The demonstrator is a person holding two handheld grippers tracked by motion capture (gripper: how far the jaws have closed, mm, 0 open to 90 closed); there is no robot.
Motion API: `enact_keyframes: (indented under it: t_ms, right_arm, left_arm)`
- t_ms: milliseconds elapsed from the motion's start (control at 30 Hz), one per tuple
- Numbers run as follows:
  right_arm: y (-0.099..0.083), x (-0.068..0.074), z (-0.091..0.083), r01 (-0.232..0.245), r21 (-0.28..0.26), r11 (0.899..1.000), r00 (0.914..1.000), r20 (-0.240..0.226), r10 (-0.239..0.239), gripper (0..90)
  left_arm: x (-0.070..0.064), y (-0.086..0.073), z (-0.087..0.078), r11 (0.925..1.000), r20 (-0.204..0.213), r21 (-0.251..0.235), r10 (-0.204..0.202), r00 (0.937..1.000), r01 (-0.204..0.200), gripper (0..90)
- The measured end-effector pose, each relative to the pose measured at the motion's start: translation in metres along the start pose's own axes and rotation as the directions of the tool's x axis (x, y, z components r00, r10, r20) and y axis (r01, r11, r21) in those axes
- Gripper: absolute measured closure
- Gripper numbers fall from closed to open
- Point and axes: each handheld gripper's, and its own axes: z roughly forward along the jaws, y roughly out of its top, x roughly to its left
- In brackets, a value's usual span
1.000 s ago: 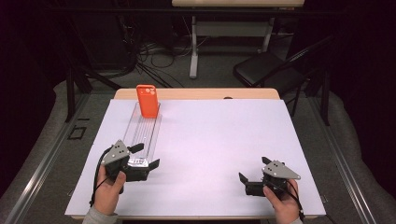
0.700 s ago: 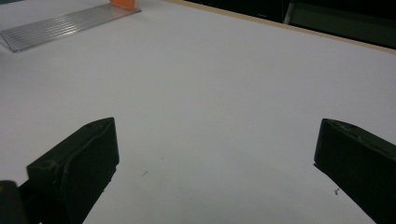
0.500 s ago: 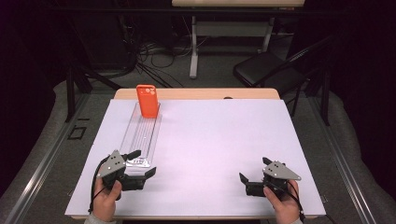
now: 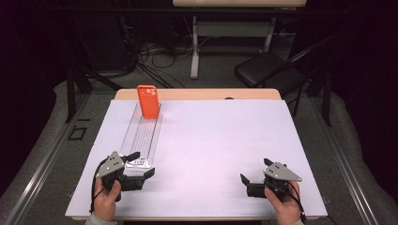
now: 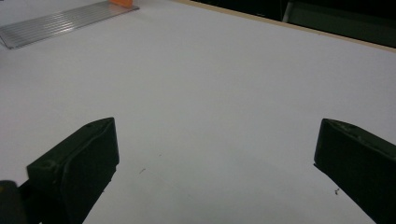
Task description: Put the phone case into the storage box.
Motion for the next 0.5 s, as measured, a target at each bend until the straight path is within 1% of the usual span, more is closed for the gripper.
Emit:
enact_keyframes:
  t_ms: [67,100,200,333,367,500]
  right_arm:
    - [-0.0002,-0.0001,0.0000,0.001,-0.001,1.000,1.0000,0.000,-0.001,0.0]
    - [-0.0003,-0.0001,0.0000,0.001,0.000,1.000,1.0000,0.000,-0.001,0.0]
    - [-0.0004,-0.0001,0.0000,0.003,-0.002,1.000,1.0000,0.001,-0.003,0.0]
    - [-0.0010,-0.0005,0.0008,0.005,0.002,1.000,1.0000,0.000,-0.005,0.0]
    - [-0.0011,-0.0004,0.0011,0.005,0.001,1.000,1.0000,0.002,-0.005,0.0]
    - [-0.0013,-0.0003,0.0011,0.006,0.003,1.000,1.0000,0.003,-0.006,0.0]
  left_arm:
    - [0.0004,-0.0003,-0.0002,1.0000,0.003,-0.002,-0.003,1.0000,0.003,15.5]
    - [0.0003,-0.0003,-0.0004,1.0000,-0.005,0.001,-0.001,1.0000,0.001,15.5]
    - [0.0014,-0.0009,-0.0004,1.0000,-0.002,0.000,-0.005,1.0000,0.005,15.5]
    - [0.0025,-0.0015,-0.0004,1.0000,-0.011,0.001,-0.009,0.9999,0.009,15.5]
    - [0.0029,-0.0015,-0.0009,1.0000,-0.006,0.000,-0.009,0.9999,0.009,15.5]
    - [0.0030,-0.0014,-0.0015,0.9999,-0.009,-0.004,-0.013,0.9999,0.013,15.5]
